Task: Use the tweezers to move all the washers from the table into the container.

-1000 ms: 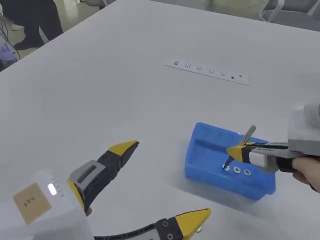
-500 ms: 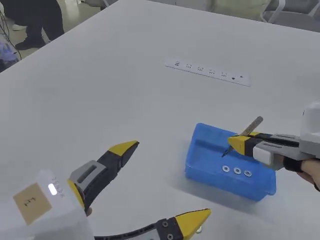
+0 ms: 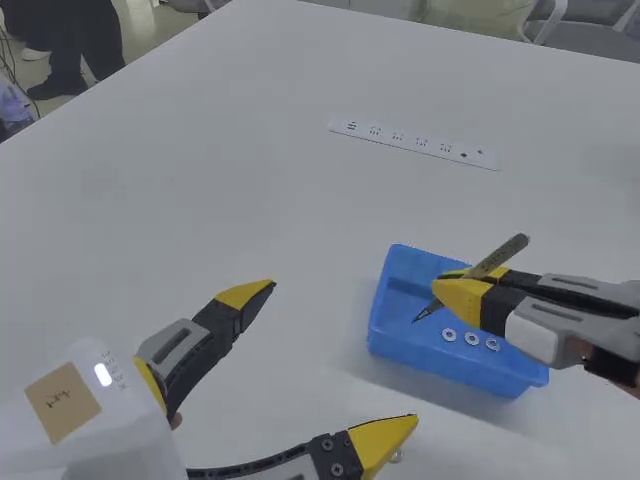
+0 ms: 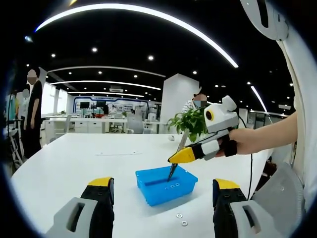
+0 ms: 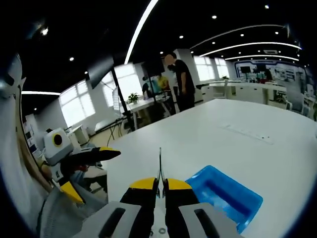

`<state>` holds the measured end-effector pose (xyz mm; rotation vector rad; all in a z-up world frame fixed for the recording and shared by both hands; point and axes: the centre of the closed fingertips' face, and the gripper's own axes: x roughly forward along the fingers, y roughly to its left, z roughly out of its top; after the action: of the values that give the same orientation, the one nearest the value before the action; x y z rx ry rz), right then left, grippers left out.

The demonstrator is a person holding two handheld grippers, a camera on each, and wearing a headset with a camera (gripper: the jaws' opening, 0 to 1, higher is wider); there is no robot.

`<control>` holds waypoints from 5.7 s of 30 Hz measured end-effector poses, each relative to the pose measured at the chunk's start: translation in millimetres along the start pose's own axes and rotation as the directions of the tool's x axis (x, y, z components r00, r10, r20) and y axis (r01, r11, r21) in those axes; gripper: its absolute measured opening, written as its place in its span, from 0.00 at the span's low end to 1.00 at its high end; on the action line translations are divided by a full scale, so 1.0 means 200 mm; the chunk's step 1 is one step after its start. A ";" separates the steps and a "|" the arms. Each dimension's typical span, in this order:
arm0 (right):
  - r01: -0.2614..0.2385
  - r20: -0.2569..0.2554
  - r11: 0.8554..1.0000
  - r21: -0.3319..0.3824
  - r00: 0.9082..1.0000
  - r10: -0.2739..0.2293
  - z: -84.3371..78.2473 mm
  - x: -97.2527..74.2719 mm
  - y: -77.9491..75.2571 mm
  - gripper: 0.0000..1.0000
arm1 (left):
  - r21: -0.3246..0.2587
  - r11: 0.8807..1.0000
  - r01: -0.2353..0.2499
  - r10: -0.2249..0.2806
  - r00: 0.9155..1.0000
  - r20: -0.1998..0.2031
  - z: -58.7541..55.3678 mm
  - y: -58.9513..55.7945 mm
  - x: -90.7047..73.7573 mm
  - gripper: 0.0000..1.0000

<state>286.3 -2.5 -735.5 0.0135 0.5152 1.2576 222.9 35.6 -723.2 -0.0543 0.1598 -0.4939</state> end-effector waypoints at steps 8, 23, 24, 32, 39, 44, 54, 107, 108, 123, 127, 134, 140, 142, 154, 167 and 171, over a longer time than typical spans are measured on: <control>-0.047 -0.067 0.995 0.086 0.996 0.053 -0.20 0.03 0.09 0.03 | 0.001 1.000 0.003 -0.003 1.000 -0.001 0.00 0.00 0.00 0.84; -0.020 -0.130 0.983 0.181 0.991 0.044 -0.41 0.06 0.08 0.03 | 0.006 1.000 0.011 -0.011 1.000 0.014 0.02 -0.01 0.00 0.84; -0.018 -0.135 0.983 0.181 0.990 0.043 -0.42 0.06 0.08 0.03 | 0.006 1.000 0.011 -0.011 1.000 0.014 0.02 -0.02 0.00 0.84; -0.007 -0.178 0.983 0.185 0.983 0.041 -0.48 0.05 0.07 0.03 | 0.006 1.000 0.012 -0.012 1.000 0.015 0.02 -0.02 -0.01 0.84; 0.005 -0.215 0.985 0.175 0.976 0.033 -0.52 0.05 0.06 0.03 | 0.005 1.000 0.011 -0.011 1.000 0.014 0.02 -0.02 -0.01 0.84; 0.004 -0.243 0.989 0.150 0.969 0.033 -0.56 0.06 0.07 0.03 | 0.005 1.000 0.015 -0.015 1.000 0.013 0.02 -0.02 0.00 0.84; -0.067 -0.269 0.994 -0.082 0.962 0.043 -0.56 0.07 0.15 0.03 | 0.007 1.000 0.016 -0.016 1.000 0.011 0.02 -0.02 0.00 0.84; 0.136 0.096 0.981 0.138 0.984 -0.150 0.02 -0.03 -0.35 0.03 | 0.015 1.000 0.018 -0.019 1.000 0.015 0.02 -0.02 0.00 0.84; 0.149 0.082 0.978 0.146 0.983 -0.162 0.00 -0.01 -0.37 0.03 | 0.014 1.000 0.018 -0.018 1.000 0.015 0.02 -0.02 0.00 0.84; 0.201 -0.061 0.969 0.141 0.979 -0.194 -0.14 0.12 -0.46 0.03 | 0.104 0.994 -0.036 0.056 0.980 -0.193 -0.17 0.03 0.02 0.88; 0.205 -0.086 0.969 0.141 0.977 -0.194 -0.17 0.13 -0.47 0.03 | 0.107 0.994 -0.015 0.039 0.973 -0.225 -0.20 0.02 0.03 0.89; 0.225 -0.120 0.967 0.123 0.970 -0.210 -0.20 0.14 -0.50 0.03 | 0.068 0.998 -0.018 0.033 0.972 -0.232 -0.21 0.03 0.02 0.88; 0.207 -0.145 0.977 0.059 0.970 -0.196 -0.24 0.17 -0.48 0.03 | 0.021 1.000 -0.018 0.022 0.975 -0.221 -0.20 0.03 0.02 0.89; 0.199 -0.159 0.979 0.037 0.969 -0.191 -0.25 0.18 -0.47 0.03 | 0.020 1.000 -0.017 0.021 0.973 -0.231 -0.21 0.02 0.02 0.89; 0.197 -0.196 0.979 -0.057 0.959 -0.204 -0.29 0.18 -0.48 0.03 | 0.051 0.999 -0.019 0.031 0.971 -0.237 -0.22 0.01 0.03 0.90; 0.234 -0.059 0.969 -0.072 0.969 -0.239 -0.09 0.07 -0.44 0.03 | 0.057 0.998 -0.003 0.019 0.959 -0.282 -0.27 0.00 0.03 0.93; 0.205 0.000 0.973 -0.103 0.978 -0.206 0.01 0.01 -0.31 0.03 | 0.080 0.997 0.001 0.022 0.959 -0.282 -0.27 0.00 0.03 0.92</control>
<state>342.5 -20.9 -752.7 -0.1302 0.4490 1.0798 218.5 32.8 -777.1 0.0957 0.4206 -0.4955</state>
